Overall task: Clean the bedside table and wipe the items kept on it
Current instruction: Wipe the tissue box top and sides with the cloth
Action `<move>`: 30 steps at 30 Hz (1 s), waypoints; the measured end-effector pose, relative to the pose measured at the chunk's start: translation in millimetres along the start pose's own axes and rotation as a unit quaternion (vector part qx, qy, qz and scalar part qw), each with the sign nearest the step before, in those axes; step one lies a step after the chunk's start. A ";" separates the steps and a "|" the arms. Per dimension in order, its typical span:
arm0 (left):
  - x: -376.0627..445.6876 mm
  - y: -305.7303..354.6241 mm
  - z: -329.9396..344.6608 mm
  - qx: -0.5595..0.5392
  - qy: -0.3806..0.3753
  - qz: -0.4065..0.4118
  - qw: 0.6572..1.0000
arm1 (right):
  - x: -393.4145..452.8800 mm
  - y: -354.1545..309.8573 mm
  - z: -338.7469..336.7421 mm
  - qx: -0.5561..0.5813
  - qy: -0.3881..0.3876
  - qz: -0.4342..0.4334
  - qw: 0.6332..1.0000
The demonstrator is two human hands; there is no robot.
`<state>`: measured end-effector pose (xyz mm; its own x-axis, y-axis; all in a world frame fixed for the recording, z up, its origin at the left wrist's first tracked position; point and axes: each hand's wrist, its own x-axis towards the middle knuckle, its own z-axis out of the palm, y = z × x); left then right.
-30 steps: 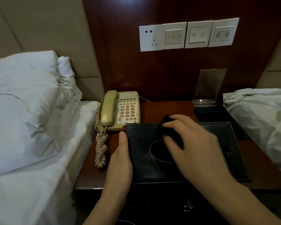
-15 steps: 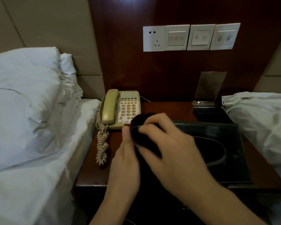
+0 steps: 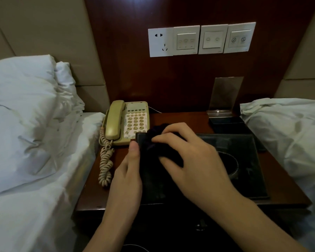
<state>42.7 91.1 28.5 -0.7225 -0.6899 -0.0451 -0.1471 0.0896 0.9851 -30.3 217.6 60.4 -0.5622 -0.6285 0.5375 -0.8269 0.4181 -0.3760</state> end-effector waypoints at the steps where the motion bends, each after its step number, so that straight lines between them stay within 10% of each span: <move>1: -0.7 0.9 -0.1 -0.010 0.002 -0.012 1.000 | -2.5 11.3 -5.5 -0.006 0.006 0.022 1.000; 12: 12.7 -9.6 -4.4 -0.047 -0.053 -0.019 0.997 | -12.1 11.0 -5.4 -0.048 0.016 0.024 0.998; 20: 15.7 -18.3 -3.2 -0.075 -0.047 -0.030 0.996 | -41.5 101.3 -50.6 -0.089 0.088 0.184 0.975; 30: 17.0 -23.8 -2.9 -0.085 -0.023 -0.046 0.995 | -32.5 85.8 -32.0 -0.064 0.053 0.107 0.991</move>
<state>35.9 75.1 4.8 -0.7421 -0.6554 -0.1404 -0.1009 -0.0979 0.9901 -83.4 294.9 34.7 -0.7170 -0.4464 0.5354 -0.6798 0.6178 -0.3952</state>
